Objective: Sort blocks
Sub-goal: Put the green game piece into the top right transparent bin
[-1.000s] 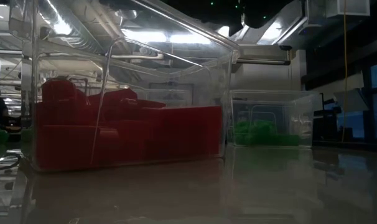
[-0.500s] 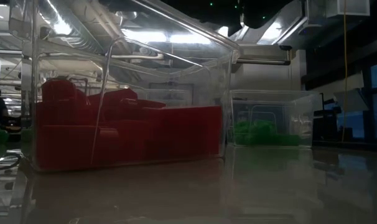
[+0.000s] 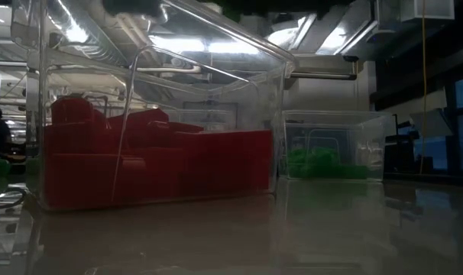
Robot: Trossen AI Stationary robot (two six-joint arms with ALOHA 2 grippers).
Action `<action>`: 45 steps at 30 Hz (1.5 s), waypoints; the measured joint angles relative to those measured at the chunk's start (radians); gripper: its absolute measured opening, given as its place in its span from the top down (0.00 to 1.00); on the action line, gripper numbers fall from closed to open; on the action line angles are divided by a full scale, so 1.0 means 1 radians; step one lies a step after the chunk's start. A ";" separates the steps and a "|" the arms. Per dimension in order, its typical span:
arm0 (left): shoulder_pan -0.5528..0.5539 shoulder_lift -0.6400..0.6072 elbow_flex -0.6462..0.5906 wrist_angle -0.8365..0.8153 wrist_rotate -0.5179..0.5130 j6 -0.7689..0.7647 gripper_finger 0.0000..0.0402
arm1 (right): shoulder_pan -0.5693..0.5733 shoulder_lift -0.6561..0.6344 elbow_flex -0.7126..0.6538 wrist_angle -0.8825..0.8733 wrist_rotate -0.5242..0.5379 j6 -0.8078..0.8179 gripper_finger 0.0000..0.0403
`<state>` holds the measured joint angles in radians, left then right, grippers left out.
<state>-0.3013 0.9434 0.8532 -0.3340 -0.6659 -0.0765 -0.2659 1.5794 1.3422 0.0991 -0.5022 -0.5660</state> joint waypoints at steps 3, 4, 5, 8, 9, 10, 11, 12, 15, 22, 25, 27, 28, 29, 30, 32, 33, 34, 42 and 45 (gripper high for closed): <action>0.004 -0.030 0.000 -0.171 0.000 -0.174 0.56 | -0.052 -0.086 0.000 -0.184 0.122 -0.070 0.66; 0.004 -0.036 0.000 -0.225 -0.001 -0.236 0.57 | -0.072 -0.116 0.000 -0.241 0.167 -0.090 0.66; 0.006 -0.039 0.000 -0.274 -0.005 -0.298 0.57 | -0.093 -0.141 0.000 -0.303 0.215 -0.109 0.66; 0.015 -0.036 0.000 -0.429 -0.011 -0.500 0.57 | -0.163 -0.198 0.000 -0.471 0.385 -0.162 0.66; 0.018 -0.029 0.000 -0.478 -0.011 -0.566 0.57 | -0.188 -0.209 0.000 -0.518 0.442 -0.174 0.66; 0.021 -0.023 0.000 -0.524 -0.011 -0.629 0.57 | -0.214 -0.217 0.000 -0.559 0.491 -0.180 0.66; 0.024 -0.016 0.000 -0.565 -0.011 -0.682 0.57 | -0.243 -0.219 0.000 -0.603 0.524 -0.184 0.66; 0.026 -0.009 0.000 -0.597 -0.011 -0.729 0.57 | -0.272 -0.219 0.000 -0.645 0.549 -0.193 0.66; 0.026 0.001 -0.017 -0.647 -0.003 -0.851 0.57 | -0.351 -0.210 -0.037 -0.679 0.562 -0.198 0.66; 0.026 0.004 -0.065 -0.661 0.120 -0.962 0.57 | -0.474 -0.201 -0.182 -0.633 0.548 -0.168 0.62; 0.025 0.004 -0.073 -0.660 0.152 -0.982 0.57 | -0.484 -0.201 -0.210 -0.616 0.547 -0.148 0.51; 0.026 0.004 -0.076 -0.662 0.158 -0.993 0.57 | -0.482 -0.200 -0.212 -0.624 0.568 -0.138 0.42; 0.025 0.004 -0.077 -0.670 0.162 -1.003 0.57 | -0.480 -0.200 -0.212 -0.627 0.576 -0.126 0.36; 0.025 0.008 -0.077 -0.680 0.166 -1.013 0.57 | -0.480 -0.200 -0.212 -0.627 0.579 -0.121 0.31; 0.026 0.011 -0.077 -0.690 0.171 -1.020 0.57 | -0.480 -0.200 -0.212 -0.627 0.578 -0.119 0.27; 0.026 0.018 -0.077 -0.705 0.185 -1.027 0.57 | -0.480 -0.200 -0.212 -0.634 0.568 -0.119 0.18; 0.026 0.023 -0.077 -0.708 0.193 -1.027 0.57 | -0.480 -0.200 -0.212 -0.637 0.561 -0.119 0.15; 0.026 0.031 -0.077 -0.704 0.196 -1.025 0.57 | -0.480 -0.200 -0.212 -0.639 0.557 -0.120 0.12; 0.026 0.187 0.006 -0.733 0.350 -0.931 0.57 | -0.480 -0.200 -0.212 -0.640 0.552 -0.123 0.02; 0.021 0.259 0.055 -0.854 0.431 -0.962 0.58 | -0.480 -0.200 -0.212 -0.640 0.552 -0.123 0.03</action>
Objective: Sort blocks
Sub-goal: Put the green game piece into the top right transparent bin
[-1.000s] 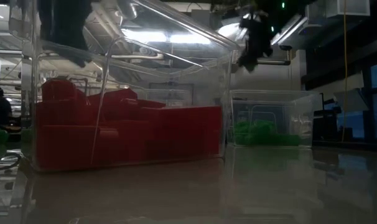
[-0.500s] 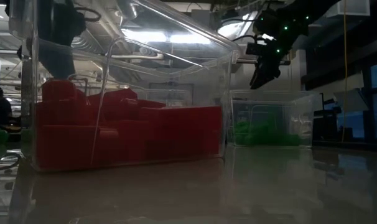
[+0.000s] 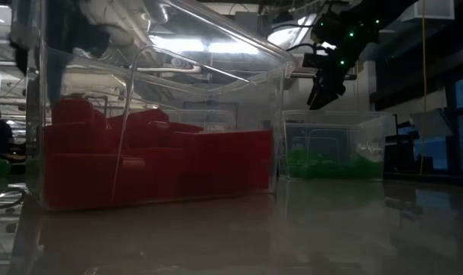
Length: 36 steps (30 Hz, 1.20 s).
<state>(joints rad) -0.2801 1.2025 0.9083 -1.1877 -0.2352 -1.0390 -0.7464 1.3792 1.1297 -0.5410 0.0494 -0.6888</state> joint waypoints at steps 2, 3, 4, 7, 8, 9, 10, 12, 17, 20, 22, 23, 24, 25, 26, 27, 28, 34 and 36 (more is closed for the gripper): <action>-0.003 0.035 0.007 -0.106 0.051 -0.043 0.58 | 0.000 0.000 0.000 0.000 -0.001 0.000 0.03; -0.003 0.047 0.005 -0.151 0.070 -0.072 0.58 | 0.000 0.000 0.000 -0.001 -0.007 0.000 0.03; -0.003 0.057 -0.001 -0.190 0.087 -0.103 0.58 | 0.000 0.000 0.000 -0.001 -0.015 -0.001 0.03; -0.009 0.065 -0.036 -0.213 0.164 -0.165 0.58 | 0.000 0.000 0.000 -0.001 -0.024 -0.005 0.03; -0.014 0.065 -0.050 -0.201 0.185 -0.179 0.58 | 0.000 0.000 0.000 0.000 -0.024 -0.016 0.03; -0.021 0.065 -0.064 -0.180 0.204 -0.185 0.58 | 0.000 0.000 0.000 -0.002 -0.024 -0.024 0.03; -0.029 0.065 -0.078 -0.162 0.218 -0.189 0.58 | 0.000 0.000 0.000 -0.001 -0.024 -0.027 0.03; -0.044 0.065 -0.107 -0.122 0.241 -0.188 0.58 | 0.000 0.000 0.000 -0.001 -0.024 -0.028 0.03; -0.068 0.065 -0.164 -0.088 0.289 -0.157 0.58 | 0.000 0.000 0.000 0.000 -0.024 -0.048 0.03; -0.081 0.068 -0.196 -0.076 0.313 -0.100 0.58 | 0.000 0.000 0.000 -0.001 -0.024 -0.049 0.03; -0.088 0.077 -0.190 -0.074 0.321 -0.088 0.58 | 0.000 0.000 0.000 -0.001 -0.024 -0.050 0.03; -0.090 0.077 -0.189 -0.073 0.322 -0.086 0.58 | 0.000 0.000 0.000 0.000 -0.024 -0.050 0.03; -0.093 0.083 -0.189 -0.074 0.322 -0.086 0.58 | 0.000 0.000 0.000 0.001 -0.024 -0.050 0.03; -0.095 0.087 -0.190 -0.068 0.319 -0.082 0.58 | 0.000 0.000 0.000 0.003 -0.024 -0.050 0.03; -0.099 0.091 -0.194 -0.051 0.315 -0.075 0.58 | 0.000 0.000 0.000 0.008 -0.024 -0.050 0.03; -0.101 0.095 -0.200 -0.031 0.308 -0.070 0.58 | 0.000 0.000 0.000 0.011 -0.024 -0.050 0.03; -0.102 0.105 -0.199 -0.029 0.303 -0.070 0.58 | 0.000 0.000 0.000 0.015 -0.024 -0.050 0.03; -0.102 0.193 -0.200 -0.036 0.293 -0.046 0.58 | 0.000 0.001 0.000 0.016 -0.031 -0.050 0.03; -0.101 0.225 -0.201 -0.034 0.266 -0.017 0.58 | 0.000 0.001 0.000 0.016 -0.035 -0.050 0.03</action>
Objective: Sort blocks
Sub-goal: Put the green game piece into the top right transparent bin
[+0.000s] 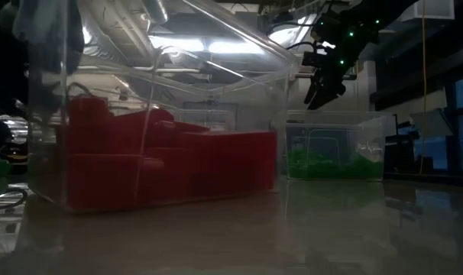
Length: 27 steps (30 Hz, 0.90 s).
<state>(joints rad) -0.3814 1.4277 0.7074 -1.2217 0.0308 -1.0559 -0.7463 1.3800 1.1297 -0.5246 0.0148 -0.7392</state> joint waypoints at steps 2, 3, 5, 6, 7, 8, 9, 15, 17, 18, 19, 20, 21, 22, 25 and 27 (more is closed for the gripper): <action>0.000 0.032 -0.002 0.006 -0.006 0.046 0.58 | 0.000 0.000 0.000 0.000 0.000 0.000 0.03; 0.001 0.048 -0.004 0.007 -0.004 0.062 0.58 | 0.000 0.000 0.000 0.000 0.000 0.000 0.03; 0.001 0.068 -0.006 0.001 -0.001 0.082 0.58 | 0.000 0.000 0.000 -0.002 0.000 0.000 0.03; 0.001 0.075 -0.005 0.004 0.002 0.099 0.58 | 0.000 0.000 0.000 -0.005 0.000 0.000 0.03; 0.001 0.078 -0.005 0.009 0.006 0.114 0.58 | 0.000 0.000 0.000 -0.008 0.000 0.000 0.03; 0.001 0.078 -0.005 0.021 0.009 0.124 0.58 | 0.000 0.000 0.000 -0.008 0.000 0.000 0.03; 0.001 0.077 -0.006 0.041 0.009 0.134 0.58 | 0.000 0.000 0.000 -0.008 0.000 0.000 0.03; 0.000 0.063 -0.008 0.275 0.039 0.189 0.58 | 0.000 0.000 0.000 -0.009 -0.001 0.000 0.03; 0.004 0.063 -0.008 0.296 0.041 0.197 0.58 | 0.000 0.000 0.000 -0.008 0.000 0.000 0.03; 0.009 0.063 -0.004 0.306 0.040 0.195 0.58 | 0.000 0.000 0.000 -0.008 0.000 0.000 0.03; 0.014 0.063 -0.001 0.314 0.040 0.194 0.58 | 0.000 0.000 0.000 -0.008 0.000 0.000 0.03; 0.020 0.060 0.000 0.313 0.041 0.191 0.58 | 0.000 0.000 0.000 -0.005 0.000 0.000 0.03; 0.024 0.055 0.004 0.307 0.035 0.183 0.58 | 0.000 0.000 0.000 -0.001 0.000 0.000 0.03; 0.028 0.050 0.014 0.302 0.029 0.178 0.58 | 0.000 0.000 0.000 -0.001 0.000 0.000 0.03; 0.029 0.021 0.053 0.230 0.021 0.135 0.58 | 0.000 0.000 0.000 0.001 0.000 -0.001 0.03; 0.020 -0.007 0.078 0.146 0.009 0.054 0.58 | 0.000 0.000 0.000 0.000 0.000 -0.001 0.03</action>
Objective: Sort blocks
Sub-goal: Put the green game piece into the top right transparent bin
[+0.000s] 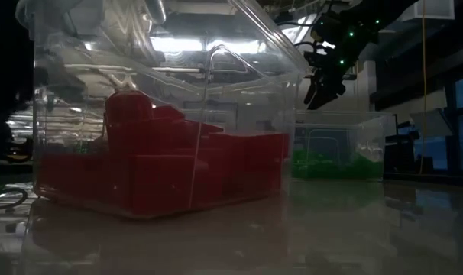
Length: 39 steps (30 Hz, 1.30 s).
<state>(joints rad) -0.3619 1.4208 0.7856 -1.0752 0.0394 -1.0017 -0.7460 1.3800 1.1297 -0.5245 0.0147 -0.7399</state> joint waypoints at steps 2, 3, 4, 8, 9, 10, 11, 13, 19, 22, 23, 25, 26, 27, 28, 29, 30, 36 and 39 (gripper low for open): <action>-0.008 -0.026 0.007 -0.083 -0.002 -0.078 0.58 | 0.000 0.000 0.000 0.000 0.000 0.000 0.03; -0.014 -0.035 0.007 -0.132 -0.002 -0.095 0.58 | 0.000 0.000 0.000 0.000 0.000 0.000 0.03; -0.020 -0.039 0.007 -0.173 -0.002 -0.097 0.58 | 0.000 0.000 0.000 0.000 0.000 -0.001 0.03; -0.036 -0.041 -0.005 -0.253 -0.002 -0.042 0.58 | 0.000 0.000 0.000 0.000 0.000 -0.002 0.03; -0.037 -0.041 -0.017 -0.238 -0.002 -0.019 0.58 | 0.000 0.000 0.000 0.000 0.000 -0.003 0.03; -0.037 -0.040 -0.029 -0.221 -0.001 0.002 0.58 | 0.000 0.000 0.000 0.000 0.000 -0.006 0.03; -0.036 -0.038 -0.044 -0.205 0.011 0.020 0.58 | 0.000 0.000 0.000 0.000 -0.001 -0.009 0.03; -0.036 -0.027 -0.077 -0.183 0.047 0.052 0.58 | 0.000 0.000 0.000 0.000 -0.008 -0.021 0.03; -0.052 0.023 -0.074 -0.181 0.097 0.120 0.58 | 0.000 0.000 0.000 0.000 -0.008 -0.026 0.03; -0.058 0.031 -0.075 -0.149 0.104 0.164 0.58 | 0.000 0.000 0.000 -0.001 -0.008 -0.026 0.03; -0.058 0.032 -0.074 -0.124 0.116 0.185 0.58 | 0.000 0.000 0.000 0.000 -0.008 -0.026 0.03; -0.057 0.029 -0.070 -0.071 0.132 0.211 0.58 | 0.000 0.000 0.000 -0.001 -0.008 -0.026 0.03; -0.055 0.028 -0.068 -0.050 0.134 0.217 0.58 | 0.000 0.000 0.000 0.000 -0.008 -0.026 0.03; -0.055 0.028 -0.063 -0.033 0.133 0.217 0.58 | 0.000 0.000 0.000 0.000 -0.008 -0.026 0.03; -0.055 0.029 -0.055 -0.018 0.130 0.215 0.58 | 0.000 0.000 0.000 0.000 -0.008 -0.026 0.03; -0.055 0.028 -0.045 -0.002 0.120 0.209 0.58 | 0.000 0.000 0.000 0.000 -0.008 -0.026 0.03; -0.055 0.025 -0.036 0.015 0.108 0.198 0.58 | 0.000 0.000 0.000 0.000 -0.008 -0.026 0.03; -0.027 -0.005 -0.004 0.067 -0.013 0.032 0.58 | 0.000 0.000 0.000 0.000 -0.008 -0.026 0.03; -0.008 -0.027 0.013 0.056 -0.013 0.026 0.58 | 0.000 0.000 0.000 0.000 -0.008 -0.025 0.03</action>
<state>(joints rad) -0.3701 1.3940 0.7985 -1.0190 0.0260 -0.9757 -0.7464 1.3800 1.1297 -0.5249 0.0067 -0.7652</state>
